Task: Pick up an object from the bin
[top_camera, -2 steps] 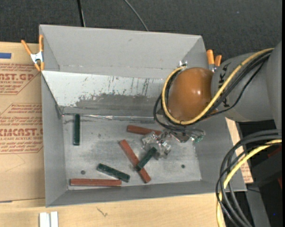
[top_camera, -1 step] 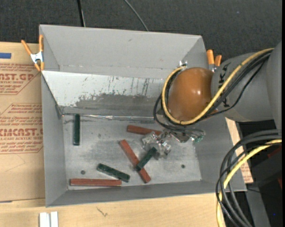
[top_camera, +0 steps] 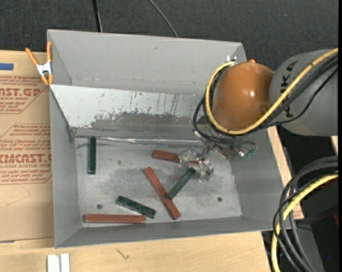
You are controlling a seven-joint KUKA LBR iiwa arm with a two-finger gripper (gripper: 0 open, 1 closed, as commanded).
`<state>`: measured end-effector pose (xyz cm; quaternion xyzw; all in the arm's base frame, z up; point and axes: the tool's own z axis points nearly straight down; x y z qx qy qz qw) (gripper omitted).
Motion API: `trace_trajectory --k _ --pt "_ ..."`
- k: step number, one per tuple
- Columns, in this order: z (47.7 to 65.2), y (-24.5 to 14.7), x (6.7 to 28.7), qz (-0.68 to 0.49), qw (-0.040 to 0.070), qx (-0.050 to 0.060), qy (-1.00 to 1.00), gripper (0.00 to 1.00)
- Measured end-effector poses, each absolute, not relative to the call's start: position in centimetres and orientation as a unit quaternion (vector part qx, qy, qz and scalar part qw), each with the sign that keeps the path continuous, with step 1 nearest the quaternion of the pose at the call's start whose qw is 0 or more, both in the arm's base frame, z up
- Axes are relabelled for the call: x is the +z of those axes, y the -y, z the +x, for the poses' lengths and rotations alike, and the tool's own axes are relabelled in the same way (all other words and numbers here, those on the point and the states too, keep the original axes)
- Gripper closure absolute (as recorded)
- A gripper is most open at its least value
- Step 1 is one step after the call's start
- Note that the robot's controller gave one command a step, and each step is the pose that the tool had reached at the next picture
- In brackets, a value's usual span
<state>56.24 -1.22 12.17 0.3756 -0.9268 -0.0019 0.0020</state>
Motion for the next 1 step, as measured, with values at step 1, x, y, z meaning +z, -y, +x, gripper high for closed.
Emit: trace_trajectory --k 1 --pt "58.51 -1.88 23.08 0.375 -0.002 -0.001 0.927 1.00"
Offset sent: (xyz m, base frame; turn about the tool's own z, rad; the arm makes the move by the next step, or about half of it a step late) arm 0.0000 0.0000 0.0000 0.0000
